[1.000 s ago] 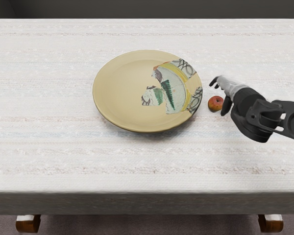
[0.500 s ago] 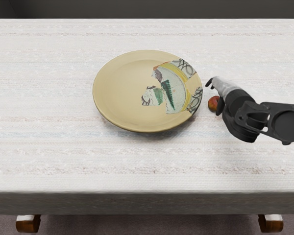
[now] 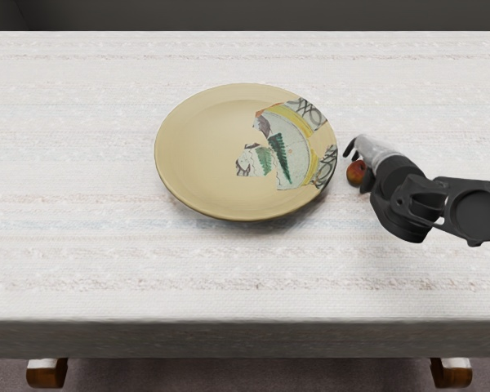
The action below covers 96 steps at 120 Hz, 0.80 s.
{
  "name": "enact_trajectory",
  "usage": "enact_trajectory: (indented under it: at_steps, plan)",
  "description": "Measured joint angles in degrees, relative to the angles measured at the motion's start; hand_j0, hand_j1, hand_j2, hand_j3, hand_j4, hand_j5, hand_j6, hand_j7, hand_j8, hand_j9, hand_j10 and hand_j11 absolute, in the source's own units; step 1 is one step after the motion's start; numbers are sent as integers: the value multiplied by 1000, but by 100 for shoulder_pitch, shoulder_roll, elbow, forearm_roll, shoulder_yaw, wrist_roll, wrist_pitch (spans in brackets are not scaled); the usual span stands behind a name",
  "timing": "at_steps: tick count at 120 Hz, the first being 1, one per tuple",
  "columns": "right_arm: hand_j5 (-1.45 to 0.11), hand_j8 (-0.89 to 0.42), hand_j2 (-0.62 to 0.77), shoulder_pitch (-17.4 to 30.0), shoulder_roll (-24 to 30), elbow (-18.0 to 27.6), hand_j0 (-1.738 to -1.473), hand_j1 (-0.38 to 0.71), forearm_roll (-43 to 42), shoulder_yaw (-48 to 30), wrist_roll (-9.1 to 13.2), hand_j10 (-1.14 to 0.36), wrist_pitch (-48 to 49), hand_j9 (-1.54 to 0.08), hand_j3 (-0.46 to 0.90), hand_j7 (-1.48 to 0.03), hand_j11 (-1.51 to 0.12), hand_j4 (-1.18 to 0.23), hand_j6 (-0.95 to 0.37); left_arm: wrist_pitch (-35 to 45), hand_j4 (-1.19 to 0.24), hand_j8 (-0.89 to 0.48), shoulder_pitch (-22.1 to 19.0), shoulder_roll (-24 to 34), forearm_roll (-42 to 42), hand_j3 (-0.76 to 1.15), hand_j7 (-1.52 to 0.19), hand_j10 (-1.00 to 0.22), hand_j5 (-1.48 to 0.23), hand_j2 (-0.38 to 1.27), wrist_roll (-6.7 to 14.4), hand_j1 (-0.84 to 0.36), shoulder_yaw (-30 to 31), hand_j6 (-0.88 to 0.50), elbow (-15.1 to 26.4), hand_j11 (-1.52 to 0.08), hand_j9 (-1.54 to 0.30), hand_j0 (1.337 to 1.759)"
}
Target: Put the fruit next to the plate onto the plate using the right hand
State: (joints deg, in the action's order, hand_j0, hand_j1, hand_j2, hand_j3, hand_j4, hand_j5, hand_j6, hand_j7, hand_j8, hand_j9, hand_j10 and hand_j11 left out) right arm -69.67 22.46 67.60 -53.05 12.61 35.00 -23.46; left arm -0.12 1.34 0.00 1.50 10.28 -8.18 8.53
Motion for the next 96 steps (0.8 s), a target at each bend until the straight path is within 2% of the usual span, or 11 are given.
enact_trajectory:
  at_steps: [43,57,69,70,76,78,83,84,88,91,96]
  plan:
    - [-673,-478,-71,61,17,-43,-1654,232,16,-20,0,-529,5,-675,-1,-678,-675,-528,-468,0,0,0,6,0,0,0,0,0,0,0,0,349,0,0,0,0,0,1658]
    - [-779,-461,50,72,14,-86,-1652,261,36,-35,3,-602,7,-777,-1,-777,-777,-600,-449,2,0,0,7,0,0,0,0,0,0,0,0,349,0,0,0,0,0,1658]
    - [-877,-465,224,89,8,-136,-1649,297,42,-92,5,-679,3,-877,23,-880,-876,-681,-474,1,0,0,7,0,0,0,0,0,0,0,0,349,0,0,0,0,0,1658]
    - [-885,-464,259,91,8,-140,-1648,299,41,-95,5,-682,4,-886,-34,-888,-885,-687,-475,1,0,0,7,0,0,0,0,0,0,0,0,349,0,-1,0,0,0,1658]
    - [-933,-451,320,99,4,-160,-1648,308,41,-123,4,-678,5,-939,-76,-935,-938,-723,-464,1,0,0,4,0,0,0,0,0,0,0,0,349,0,-1,0,0,0,1658]
    - [-952,-439,305,101,2,-174,-1646,309,44,-130,3,-672,7,-959,13,-950,-958,-732,-455,2,0,0,2,0,0,0,0,0,0,0,0,349,0,-1,0,0,0,1658]
    - [-996,-404,274,117,-4,-230,-1636,308,63,-146,-2,-655,13,-1003,50,-983,-1003,-751,-434,2,0,0,1,0,0,0,0,0,0,0,0,349,0,-1,0,0,0,1658]
    - [-1004,-396,240,119,-5,-240,-1632,307,68,-148,-3,-650,14,-1009,125,-989,-1009,-754,-429,2,0,0,0,0,0,0,0,0,0,0,0,349,0,-1,0,0,0,1658]
    - [-1030,-381,210,129,-8,-277,-1618,314,90,-157,-5,-642,16,-1035,230,-1011,-1032,-768,-403,2,0,0,6,0,0,0,0,0,0,0,0,349,0,0,0,0,0,1658]
    - [-1048,-372,210,131,-10,-299,-1608,323,105,-161,-7,-638,19,-1051,285,-1025,-1050,-776,-383,1,0,0,3,0,0,0,0,0,0,0,0,349,0,0,0,0,0,1658]
    - [-1075,-372,239,131,-11,-327,-1598,331,127,-167,-10,-652,22,-1078,290,-1046,-1078,-788,-367,1,0,0,0,0,0,0,0,0,0,0,0,349,0,0,0,0,0,1658]
